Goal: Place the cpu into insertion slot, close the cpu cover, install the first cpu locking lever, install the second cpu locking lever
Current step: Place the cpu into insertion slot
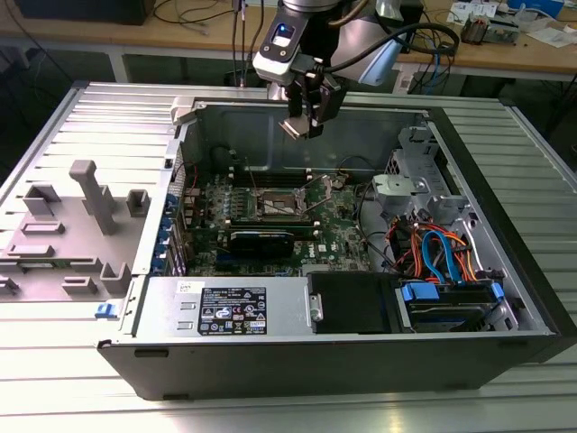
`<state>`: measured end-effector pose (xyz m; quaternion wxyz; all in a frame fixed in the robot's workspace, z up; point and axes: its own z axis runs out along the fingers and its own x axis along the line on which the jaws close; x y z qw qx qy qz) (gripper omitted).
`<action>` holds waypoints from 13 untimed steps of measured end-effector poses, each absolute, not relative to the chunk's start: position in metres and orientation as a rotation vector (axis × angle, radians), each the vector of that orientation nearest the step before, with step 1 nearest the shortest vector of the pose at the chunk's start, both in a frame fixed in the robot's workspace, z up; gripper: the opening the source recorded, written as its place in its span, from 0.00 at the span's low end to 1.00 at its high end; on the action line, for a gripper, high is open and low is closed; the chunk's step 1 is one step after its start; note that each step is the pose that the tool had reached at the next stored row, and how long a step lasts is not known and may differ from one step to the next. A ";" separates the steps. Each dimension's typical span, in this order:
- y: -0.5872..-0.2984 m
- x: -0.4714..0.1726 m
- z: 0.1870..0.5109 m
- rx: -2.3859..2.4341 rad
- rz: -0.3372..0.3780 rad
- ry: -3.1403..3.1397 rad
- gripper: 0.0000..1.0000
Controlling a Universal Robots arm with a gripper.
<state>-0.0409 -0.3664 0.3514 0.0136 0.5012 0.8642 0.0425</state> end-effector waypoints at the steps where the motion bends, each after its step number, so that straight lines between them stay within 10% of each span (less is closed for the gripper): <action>1: -0.366 -0.041 0.351 1.561 0.132 2.692 0.55; 13: -0.366 -0.041 0.348 1.634 0.131 2.645 0.55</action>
